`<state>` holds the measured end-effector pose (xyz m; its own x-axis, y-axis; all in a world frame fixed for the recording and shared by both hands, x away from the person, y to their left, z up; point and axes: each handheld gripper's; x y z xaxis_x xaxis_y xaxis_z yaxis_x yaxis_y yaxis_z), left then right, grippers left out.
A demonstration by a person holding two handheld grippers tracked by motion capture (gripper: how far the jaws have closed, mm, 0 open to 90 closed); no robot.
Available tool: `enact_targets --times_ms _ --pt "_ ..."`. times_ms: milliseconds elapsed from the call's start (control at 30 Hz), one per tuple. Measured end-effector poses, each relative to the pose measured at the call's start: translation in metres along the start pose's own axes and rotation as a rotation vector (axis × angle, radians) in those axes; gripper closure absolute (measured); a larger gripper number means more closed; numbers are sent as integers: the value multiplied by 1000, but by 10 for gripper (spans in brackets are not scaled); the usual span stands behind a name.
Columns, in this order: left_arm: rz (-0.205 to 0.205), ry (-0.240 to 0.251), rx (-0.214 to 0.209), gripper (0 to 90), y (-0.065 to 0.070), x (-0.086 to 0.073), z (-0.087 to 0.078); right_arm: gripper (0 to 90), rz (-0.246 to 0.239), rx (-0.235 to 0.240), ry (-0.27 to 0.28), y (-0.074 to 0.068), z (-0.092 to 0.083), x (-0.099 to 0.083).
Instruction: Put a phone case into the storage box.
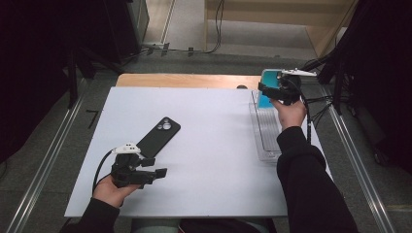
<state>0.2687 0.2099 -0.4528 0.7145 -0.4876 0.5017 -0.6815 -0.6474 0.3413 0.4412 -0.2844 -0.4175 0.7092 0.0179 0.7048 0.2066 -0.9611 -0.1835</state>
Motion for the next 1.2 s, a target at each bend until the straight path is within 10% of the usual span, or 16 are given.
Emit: enact_targets --times_ms 700,1200 --pt "7 -14 11 290 3 1 2 156 83 -27 -74 16 53 5" --pt "8 -22 10 290 3 1 4 84 54 -38 -82 19 62 9"
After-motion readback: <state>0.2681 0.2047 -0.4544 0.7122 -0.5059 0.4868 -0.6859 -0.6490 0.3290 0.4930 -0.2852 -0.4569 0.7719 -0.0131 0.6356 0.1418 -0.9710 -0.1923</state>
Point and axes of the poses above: each handheld gripper's, and its own axes: z roughly forward along the jaws, x roughly out of its top, y roughly to its right, and after that the axes turned 13 degrees about -y, right-handed
